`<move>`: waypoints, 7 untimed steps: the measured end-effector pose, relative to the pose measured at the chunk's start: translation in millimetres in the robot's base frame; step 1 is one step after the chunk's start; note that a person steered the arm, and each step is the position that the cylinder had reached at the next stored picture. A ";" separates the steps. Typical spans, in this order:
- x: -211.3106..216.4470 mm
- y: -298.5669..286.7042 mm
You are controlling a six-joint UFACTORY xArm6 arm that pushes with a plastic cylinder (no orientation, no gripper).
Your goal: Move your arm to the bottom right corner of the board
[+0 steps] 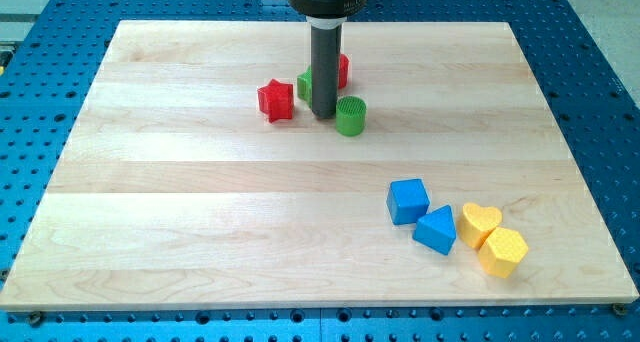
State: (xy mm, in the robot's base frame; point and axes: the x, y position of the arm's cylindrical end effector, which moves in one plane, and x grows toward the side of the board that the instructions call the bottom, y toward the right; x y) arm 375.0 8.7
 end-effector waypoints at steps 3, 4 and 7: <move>-3.7 -2.1; -3.9 -2.9; 116.3 225.2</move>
State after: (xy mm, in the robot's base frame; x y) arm 491.3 233.9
